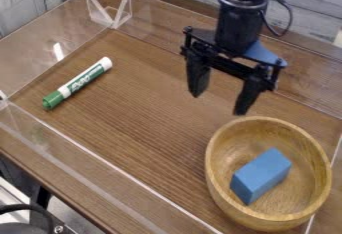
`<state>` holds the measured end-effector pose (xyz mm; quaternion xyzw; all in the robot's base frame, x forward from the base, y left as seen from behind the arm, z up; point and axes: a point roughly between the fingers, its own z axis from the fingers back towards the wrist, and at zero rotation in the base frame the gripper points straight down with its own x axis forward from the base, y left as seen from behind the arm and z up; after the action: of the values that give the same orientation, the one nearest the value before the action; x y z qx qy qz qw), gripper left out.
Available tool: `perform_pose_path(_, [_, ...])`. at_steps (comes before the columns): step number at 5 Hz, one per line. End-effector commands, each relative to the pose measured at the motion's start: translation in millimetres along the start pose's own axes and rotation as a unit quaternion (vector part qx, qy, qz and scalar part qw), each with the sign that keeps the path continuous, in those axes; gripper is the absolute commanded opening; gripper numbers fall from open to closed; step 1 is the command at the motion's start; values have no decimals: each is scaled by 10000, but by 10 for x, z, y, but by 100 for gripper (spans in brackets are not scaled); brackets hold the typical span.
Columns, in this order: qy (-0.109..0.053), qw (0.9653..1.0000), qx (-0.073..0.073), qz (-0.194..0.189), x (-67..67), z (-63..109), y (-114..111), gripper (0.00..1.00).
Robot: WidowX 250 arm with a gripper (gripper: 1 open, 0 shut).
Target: Remove the blue block from inside the brown bowl and put it on the table
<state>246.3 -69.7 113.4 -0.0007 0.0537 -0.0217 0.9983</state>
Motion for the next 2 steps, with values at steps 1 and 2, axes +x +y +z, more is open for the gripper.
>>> perform_pose_path(1, [-316, 9994, -66, -85, -47, 120, -161, 100])
perform_pose_path(2, [-353, 9992, -84, -169, -100, 82, -259, 100])
